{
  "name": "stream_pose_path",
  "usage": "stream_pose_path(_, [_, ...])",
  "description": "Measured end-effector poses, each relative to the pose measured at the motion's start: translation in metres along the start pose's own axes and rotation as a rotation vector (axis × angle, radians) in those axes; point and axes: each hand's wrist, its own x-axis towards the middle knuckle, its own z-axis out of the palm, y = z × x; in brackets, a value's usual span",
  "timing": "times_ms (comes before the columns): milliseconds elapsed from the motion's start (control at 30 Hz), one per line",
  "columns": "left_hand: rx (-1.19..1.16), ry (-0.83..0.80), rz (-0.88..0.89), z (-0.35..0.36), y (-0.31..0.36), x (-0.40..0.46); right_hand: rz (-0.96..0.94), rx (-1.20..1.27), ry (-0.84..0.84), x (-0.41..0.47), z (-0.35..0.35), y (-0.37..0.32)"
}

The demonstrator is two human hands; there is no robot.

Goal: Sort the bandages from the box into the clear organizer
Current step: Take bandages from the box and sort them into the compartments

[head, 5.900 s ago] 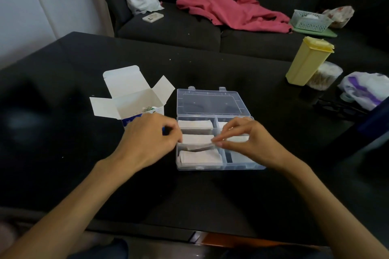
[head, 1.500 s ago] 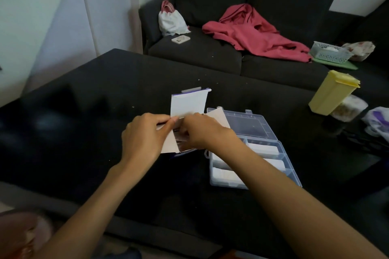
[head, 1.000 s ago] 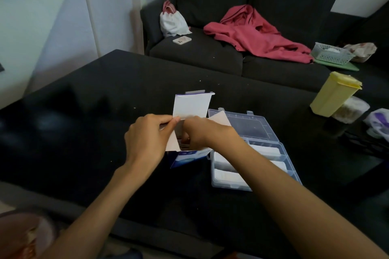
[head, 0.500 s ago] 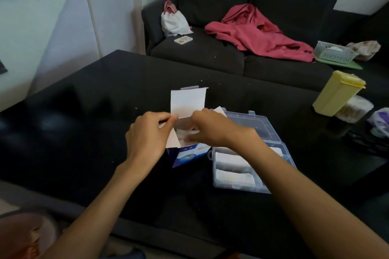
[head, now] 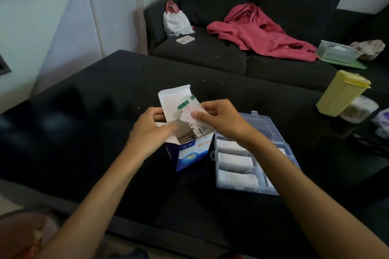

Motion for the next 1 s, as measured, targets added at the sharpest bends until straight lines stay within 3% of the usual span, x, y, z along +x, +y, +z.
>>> stream_pose_path(267, [-0.094,0.188,0.059,0.018,-0.011,0.007,0.169,0.342,0.068,-0.004,0.001,0.002])
stream_pose_path(433, [-0.224,0.27,0.003,0.021,-0.013,0.015,0.184,0.38,0.12,-0.013,-0.005,0.002])
stream_pose_path(533, [-0.145,0.308,0.006,0.02,-0.011,0.017,0.198,0.355,0.134,-0.024,-0.011,0.007])
stream_pose_path(600, [0.055,0.435,0.153,0.019,-0.002,0.008,0.223,0.353,0.16,-0.033,-0.016,0.012])
stream_pose_path(667, [0.106,0.527,0.395,0.02,0.013,-0.01,0.254,0.369,0.19,-0.044,-0.021,0.019])
stream_pose_path(733, [-0.004,0.373,0.452,0.027,0.025,-0.028,0.295,0.401,0.223,-0.056,-0.024,0.027])
stream_pose_path(800, [-0.094,0.08,0.335,0.039,0.029,-0.041,0.332,0.427,0.239,-0.068,-0.026,0.035])
stream_pose_path(900, [0.006,-0.318,0.122,0.057,0.025,-0.048,0.362,0.44,0.235,-0.081,-0.028,0.045])
stream_pose_path(1000, [-0.112,-0.433,-0.014,0.065,0.025,-0.046,0.362,0.387,0.261,-0.085,-0.032,0.051])
